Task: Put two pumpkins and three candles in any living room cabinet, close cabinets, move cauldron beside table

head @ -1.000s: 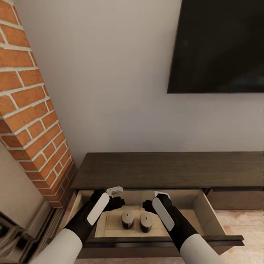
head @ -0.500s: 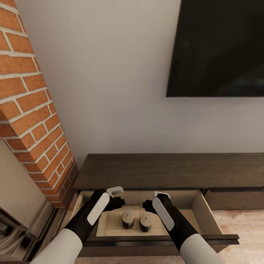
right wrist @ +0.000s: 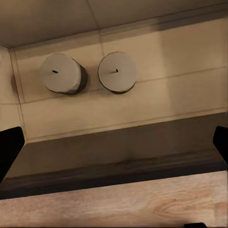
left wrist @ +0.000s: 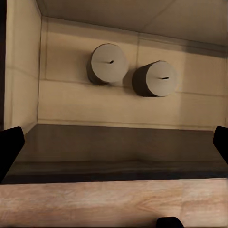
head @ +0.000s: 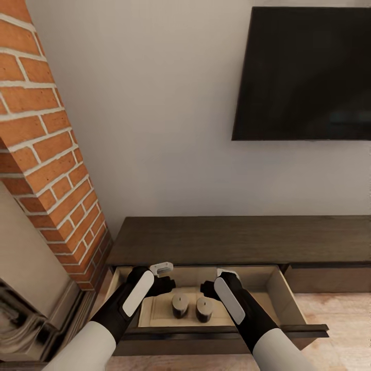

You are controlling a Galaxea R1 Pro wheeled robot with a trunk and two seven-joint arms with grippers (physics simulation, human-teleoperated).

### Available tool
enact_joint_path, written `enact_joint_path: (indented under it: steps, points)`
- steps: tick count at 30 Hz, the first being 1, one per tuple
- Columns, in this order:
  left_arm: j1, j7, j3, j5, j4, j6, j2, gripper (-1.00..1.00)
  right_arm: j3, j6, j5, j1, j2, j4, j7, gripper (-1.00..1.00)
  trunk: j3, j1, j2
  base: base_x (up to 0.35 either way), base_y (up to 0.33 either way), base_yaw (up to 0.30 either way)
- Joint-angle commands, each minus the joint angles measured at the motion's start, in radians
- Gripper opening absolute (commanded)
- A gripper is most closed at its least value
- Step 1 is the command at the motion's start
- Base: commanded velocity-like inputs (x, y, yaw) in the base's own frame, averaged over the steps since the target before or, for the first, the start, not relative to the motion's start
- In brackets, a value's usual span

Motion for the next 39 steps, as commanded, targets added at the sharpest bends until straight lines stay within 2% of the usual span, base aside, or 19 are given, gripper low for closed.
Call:
enact_joint_path:
  steps: [1,8,25,27,32,39]
  points:
    - [-0.001,0.01,-0.002,0.01,-0.001,0.001,0.0,1.0,0.002,0.001,-0.01,-0.001,0.0,-0.001,-0.01,1.0,0.002,-0.004,0.007,-0.028,0.003,0.0]
    - [-0.001,0.01,-0.001,0.01,-0.002,0.001,0.0,1.0,0.002,0.007,-0.01,0.0,0.0,-0.002,-0.01,1.0,0.024,-0.031,0.056,-0.061,0.011,0.0]
    - [-0.001,0.013,0.001,0.003,-0.002,0.0,0.002,1.0,0.002,0.008,-0.009,0.0,0.0,-0.002,-0.01,1.0,0.077,-0.096,0.175,-0.289,0.087,0.0]
    - [-0.001,0.025,0.001,0.003,-0.002,0.0,0.002,1.0,0.002,0.008,-0.009,0.0,-0.001,-0.002,-0.009,1.0,0.084,-0.104,0.189,-0.303,0.093,0.0]
    - [-0.001,0.105,0.001,0.013,-0.002,-0.001,0.001,1.0,0.0,0.008,-0.01,-0.001,-0.002,-0.002,-0.009,1.0,0.099,-0.123,0.224,-0.306,0.088,0.0]
    - [-0.001,0.127,0.001,0.012,-0.003,-0.002,0.002,1.0,-0.001,0.008,-0.01,0.0,-0.003,-0.001,-0.009,1.0,0.121,-0.15,0.273,-0.308,0.075,0.0]
